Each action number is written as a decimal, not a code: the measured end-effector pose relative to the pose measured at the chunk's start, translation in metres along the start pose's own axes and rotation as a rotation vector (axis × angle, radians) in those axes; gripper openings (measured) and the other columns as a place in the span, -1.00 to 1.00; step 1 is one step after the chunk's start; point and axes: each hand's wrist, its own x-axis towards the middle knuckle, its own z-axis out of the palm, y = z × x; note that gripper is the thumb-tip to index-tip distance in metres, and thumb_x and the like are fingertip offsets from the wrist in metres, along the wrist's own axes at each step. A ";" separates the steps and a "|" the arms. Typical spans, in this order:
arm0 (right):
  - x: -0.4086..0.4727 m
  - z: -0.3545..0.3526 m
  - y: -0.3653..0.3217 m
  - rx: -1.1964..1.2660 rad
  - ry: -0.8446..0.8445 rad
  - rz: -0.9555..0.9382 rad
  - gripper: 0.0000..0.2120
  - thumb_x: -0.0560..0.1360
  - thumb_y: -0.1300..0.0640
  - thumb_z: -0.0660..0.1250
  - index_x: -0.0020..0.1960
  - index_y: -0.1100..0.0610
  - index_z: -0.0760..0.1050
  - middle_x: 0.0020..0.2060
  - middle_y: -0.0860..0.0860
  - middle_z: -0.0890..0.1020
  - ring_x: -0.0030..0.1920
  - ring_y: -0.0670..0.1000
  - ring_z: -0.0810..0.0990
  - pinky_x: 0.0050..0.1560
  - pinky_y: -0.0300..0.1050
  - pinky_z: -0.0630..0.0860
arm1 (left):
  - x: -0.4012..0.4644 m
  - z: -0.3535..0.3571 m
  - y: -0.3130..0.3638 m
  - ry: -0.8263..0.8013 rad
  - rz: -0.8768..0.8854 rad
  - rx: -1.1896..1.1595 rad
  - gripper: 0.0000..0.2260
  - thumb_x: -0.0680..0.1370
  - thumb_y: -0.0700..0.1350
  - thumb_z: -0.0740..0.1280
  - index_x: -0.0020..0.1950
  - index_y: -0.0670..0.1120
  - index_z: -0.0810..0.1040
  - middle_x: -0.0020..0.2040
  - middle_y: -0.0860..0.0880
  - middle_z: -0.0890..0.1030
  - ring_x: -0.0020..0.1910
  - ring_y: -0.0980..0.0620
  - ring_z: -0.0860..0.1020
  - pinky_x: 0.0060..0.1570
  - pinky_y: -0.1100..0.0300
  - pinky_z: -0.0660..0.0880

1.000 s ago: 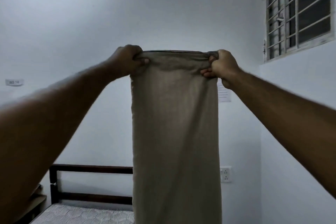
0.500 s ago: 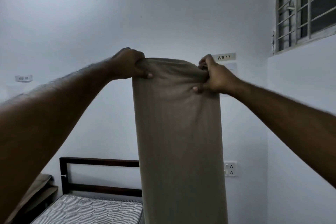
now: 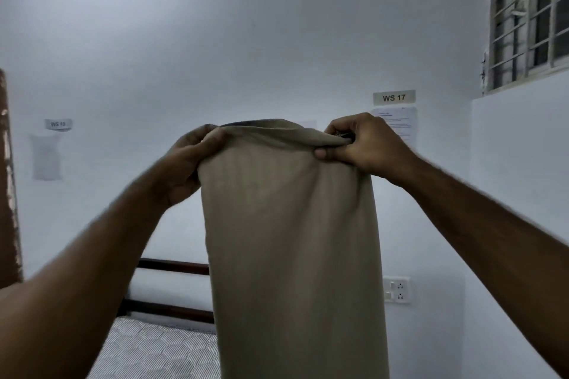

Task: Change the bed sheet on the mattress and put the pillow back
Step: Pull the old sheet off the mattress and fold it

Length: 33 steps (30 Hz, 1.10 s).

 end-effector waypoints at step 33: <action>-0.198 0.167 0.068 0.686 -0.229 0.763 -0.54 0.58 -0.28 0.20 0.37 -0.06 0.32 0.19 -0.03 0.50 0.15 -0.09 0.53 -0.06 -0.42 0.46 | -0.191 0.131 -0.100 0.296 -0.401 -0.578 -0.56 0.53 0.16 0.23 -0.06 -0.12 0.77 -0.03 -0.11 0.74 -0.01 -0.03 0.71 -0.01 0.09 0.64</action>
